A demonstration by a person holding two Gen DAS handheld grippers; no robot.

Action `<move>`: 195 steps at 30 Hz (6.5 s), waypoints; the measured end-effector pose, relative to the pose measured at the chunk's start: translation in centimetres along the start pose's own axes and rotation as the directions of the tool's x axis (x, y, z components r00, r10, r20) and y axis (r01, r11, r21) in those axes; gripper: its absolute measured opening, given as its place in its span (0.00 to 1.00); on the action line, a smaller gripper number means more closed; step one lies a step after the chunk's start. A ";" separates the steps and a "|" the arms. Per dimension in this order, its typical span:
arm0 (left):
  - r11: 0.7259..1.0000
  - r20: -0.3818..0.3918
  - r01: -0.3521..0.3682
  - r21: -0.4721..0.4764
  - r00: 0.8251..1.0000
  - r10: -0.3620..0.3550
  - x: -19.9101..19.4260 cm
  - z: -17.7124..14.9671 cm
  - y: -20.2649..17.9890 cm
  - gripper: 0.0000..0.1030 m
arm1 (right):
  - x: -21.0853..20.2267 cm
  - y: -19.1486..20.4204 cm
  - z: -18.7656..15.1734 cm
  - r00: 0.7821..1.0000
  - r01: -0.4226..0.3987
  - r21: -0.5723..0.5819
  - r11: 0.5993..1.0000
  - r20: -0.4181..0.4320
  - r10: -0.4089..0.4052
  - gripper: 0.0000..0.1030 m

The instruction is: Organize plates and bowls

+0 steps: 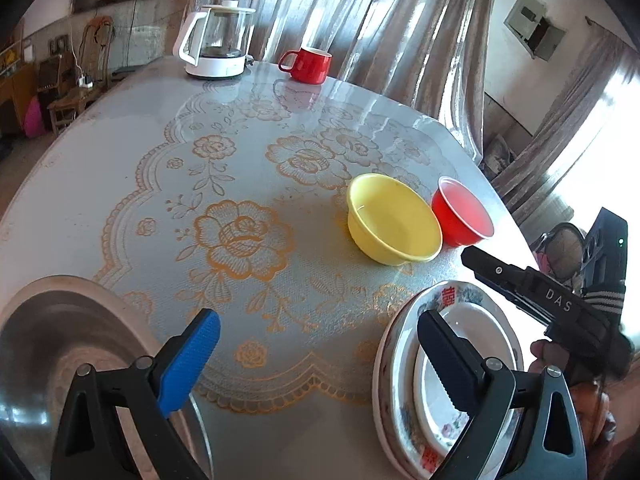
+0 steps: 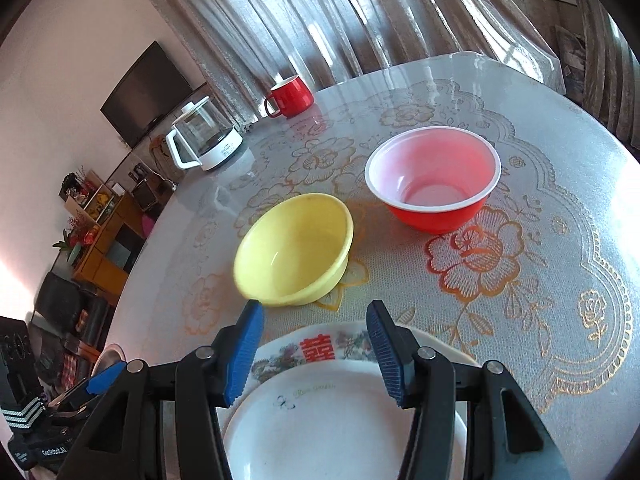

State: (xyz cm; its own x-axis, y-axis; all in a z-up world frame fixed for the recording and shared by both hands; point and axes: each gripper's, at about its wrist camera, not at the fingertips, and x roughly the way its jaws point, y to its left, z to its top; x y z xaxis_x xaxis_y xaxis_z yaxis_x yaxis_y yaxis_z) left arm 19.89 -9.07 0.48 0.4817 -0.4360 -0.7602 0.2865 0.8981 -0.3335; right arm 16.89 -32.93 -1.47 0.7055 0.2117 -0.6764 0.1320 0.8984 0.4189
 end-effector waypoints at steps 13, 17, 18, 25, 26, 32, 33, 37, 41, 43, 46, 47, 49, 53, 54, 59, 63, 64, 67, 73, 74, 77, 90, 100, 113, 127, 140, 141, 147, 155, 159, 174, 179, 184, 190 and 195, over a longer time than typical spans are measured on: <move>0.989 -0.074 0.027 -0.148 0.997 -0.038 6.0 4.8 -0.2 1.00 | 5.1 -1.1 3.4 0.997 0.034 0.023 0.999 -0.065 -0.032 0.30; 0.986 -0.100 0.003 -0.168 0.995 -0.020 7.5 5.4 -0.2 1.00 | 5.9 -1.5 3.7 0.996 0.043 0.016 0.999 -0.080 -0.041 0.25; 0.986 -0.104 -0.002 -0.169 0.994 -0.016 7.7 5.5 -0.2 1.00 | 6.1 -1.5 3.8 0.996 0.044 0.017 0.999 -0.084 -0.042 0.23; 0.972 -0.196 0.028 -0.234 0.978 -0.076 10.5 6.0 -0.2 0.70 | 6.8 -2.0 3.7 0.995 0.025 0.020 0.999 -0.101 -0.023 0.19; 0.970 -0.210 0.047 -0.239 0.973 -0.099 10.8 5.9 -0.3 0.61 | 6.9 -1.9 3.8 0.994 0.023 0.018 1.000 -0.103 -0.021 0.17; 0.977 -0.181 0.093 -0.194 0.975 -0.129 10.2 5.3 -1.3 0.41 | 7.1 -1.6 3.7 0.994 0.011 0.001 1.000 -0.109 -0.011 0.15; 0.980 -0.176 0.093 -0.179 0.977 -0.124 10.1 5.3 -1.5 0.36 | 7.0 -1.6 3.7 0.994 0.011 0.002 1.000 -0.108 -0.011 0.15; 0.987 -0.144 0.097 -0.127 0.983 -0.115 9.1 5.0 -2.5 0.29 | 6.8 -0.9 3.7 0.994 -0.001 -0.018 1.000 -0.106 -0.001 0.13; 0.991 -0.122 0.101 -0.088 0.986 -0.111 7.3 4.5 -2.5 0.29 | 6.1 -0.2 3.4 0.995 -0.006 -0.030 1.000 -0.098 0.003 0.13; 0.991 -0.111 0.103 -0.080 0.987 -0.112 6.5 4.2 -2.4 0.29 | 5.7 0.0 3.2 0.996 -0.014 -0.029 0.999 -0.093 0.012 0.13; 0.994 -0.089 0.095 -0.058 0.991 -0.100 4.8 3.5 -2.4 0.29 | 5.1 0.4 2.8 0.996 -0.030 -0.023 0.999 -0.089 0.028 0.13; 0.994 -0.082 0.092 -0.052 0.992 -0.096 4.3 3.3 -2.3 0.29 | 4.7 0.7 2.6 0.996 -0.036 -0.027 0.999 -0.085 0.034 0.13; 0.995 -0.069 0.087 -0.042 0.994 -0.090 2.9 2.8 -2.1 0.29 | 4.1 1.3 2.3 0.996 -0.051 -0.035 0.998 -0.078 0.049 0.13; 0.997 -0.036 0.072 -0.023 0.997 -0.073 0.3 1.6 -1.5 0.31 | 2.9 3.1 1.3 0.995 -0.079 -0.067 0.995 -0.074 0.074 0.13; 0.997 -0.025 0.069 -0.021 0.997 -0.069 -0.4 1.3 -1.3 0.31 | 2.6 3.6 1.1 0.994 -0.089 -0.072 0.993 -0.074 0.083 0.13; 0.999 0.024 0.048 0.002 0.999 -0.048 -4.0 -0.6 0.0 0.32 | 1.6 6.3 -0.2 0.989 -0.137 -0.104 0.985 -0.076 0.130 0.13; 0.999 0.053 0.042 -0.014 0.998 -0.041 -6.7 -2.1 2.0 0.33 | 1.0 8.7 -1.4 0.981 -0.186 -0.135 0.973 -0.087 0.176 0.13; 0.999 0.061 0.040 -0.022 0.997 -0.038 -7.2 -2.5 2.6 0.33 | 0.9 9.5 -1.8 0.979 -0.196 -0.145 0.970 -0.092 0.184 0.13; 0.998 0.084 0.032 -0.046 0.996 -0.028 -9.0 -3.6 4.4 0.34 | 0.9 11.4 -3.1 0.971 -0.228 -0.168 0.959 -0.112 0.211 0.13; 0.996 0.115 0.011 -0.088 0.993 -0.001 -11.5 -6.1 7.9 0.36 | 1.1 15.4 -5.6 0.952 -0.291 -0.215 0.932 -0.165 0.258 0.13; 0.996 0.116 0.003 -0.092 0.993 0.008 -11.7 -6.4 8.4 0.36 | 1.3 16.0 -6.1 0.949 -0.297 -0.226 0.928 -0.176 0.261 0.13; 0.992 0.116 -0.007 -0.122 0.993 0.021 -12.3 -7.5 9.9 0.37 | 2.1 17.7 -7.4 0.941 -0.313 -0.245 0.918 -0.212 0.264 0.13; 0.981 0.105 -0.051 -0.188 0.992 0.071 -12.2 -10.2 13.6 0.39 | 5.5 21.1 -11.3 0.925 -0.303 -0.306 0.902 -0.323 0.201 0.15; 0.983 0.123 -0.089 -0.162 0.986 0.110 -12.4 -10.3 13.5 0.52 | 5.9 22.1 -12.3 0.931 -0.281 -0.351 0.893 -0.326 0.165 0.16; 0.982 0.154 -0.110 -0.155 0.979 0.134 -12.9 -10.6 13.1 0.63 | 5.4 22.9 -13.0 0.958 -0.219 -0.450 0.866 -0.269 0.102 0.20; 0.976 0.183 -0.154 -0.154 0.966 0.181 -13.8 -10.7 12.6 0.69 | 4.2 22.1 -12.6 0.962 -0.221 -0.412 0.884 -0.239 0.130 0.28; 0.977 0.204 -0.184 -0.112 0.958 0.203 -14.1 -10.7 10.9 0.74 | 2.1 20.3 -11.8 0.966 -0.235 -0.363 0.902 -0.192 0.175 0.36; 0.977 0.203 -0.183 -0.105 0.958 0.201 -14.0 -10.7 10.6 0.74 | 1.9 20.1 -11.6 0.967 -0.232 -0.357 0.905 -0.185 0.175 0.37; 0.982 0.202 -0.182 -0.057 0.961 0.190 -13.6 -10.4 9.0 0.75 | 1.1 17.7 -10.6 0.973 -0.211 -0.306 0.928 -0.154 0.170 0.38; 0.985 0.192 -0.169 0.045 0.969 0.157 -12.2 -9.2 5.6 0.78 | -0.2 12.8 -8.4 0.986 -0.157 -0.196 0.968 -0.092 0.141 0.38; 0.984 0.181 -0.153 0.096 0.974 0.134 -11.1 -8.1 3.5 0.78 | -0.9 10.0 -7.2 0.992 -0.119 -0.146 0.982 -0.055 0.112 0.38; 0.971 0.018 -0.050 0.233 0.999 0.047 -3.7 -3.9 -4.4 0.78 | -3.8 -1.6 -3.0 0.998 0.032 0.060 0.998 0.052 -0.035 0.38; 0.976 0.003 0.018 0.216 1.000 -0.019 -1.4 -2.1 -6.1 0.83 | -4.3 -5.0 -1.1 0.994 0.063 0.122 0.991 0.079 -0.073 0.38; 0.981 -0.010 0.074 0.180 0.997 -0.074 0.7 0.2 -7.5 0.86 | -4.0 -7.7 0.9 0.993 0.067 0.177 0.982 0.087 -0.083 0.38; 0.983 -0.046 0.150 0.109 0.988 -0.146 3.8 3.3 -8.6 1.00 | -2.6 -10.1 3.6 0.992 0.065 0.232 0.970 0.092 -0.088 0.38; 0.985 -0.080 0.164 0.060 0.984 -0.159 6.8 5.9 -9.7 1.00 | -1.4 -11.6 5.8 0.989 0.065 0.260 0.964 0.111 -0.097 0.38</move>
State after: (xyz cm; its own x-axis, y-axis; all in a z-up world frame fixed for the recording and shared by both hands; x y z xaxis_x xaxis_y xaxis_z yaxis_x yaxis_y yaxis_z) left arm 25.26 -21.06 1.76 0.3622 -0.5672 -0.7396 0.4111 0.8094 -0.4194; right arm 18.37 -45.88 -1.91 0.7619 0.0798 -0.6427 0.3541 0.7796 0.5165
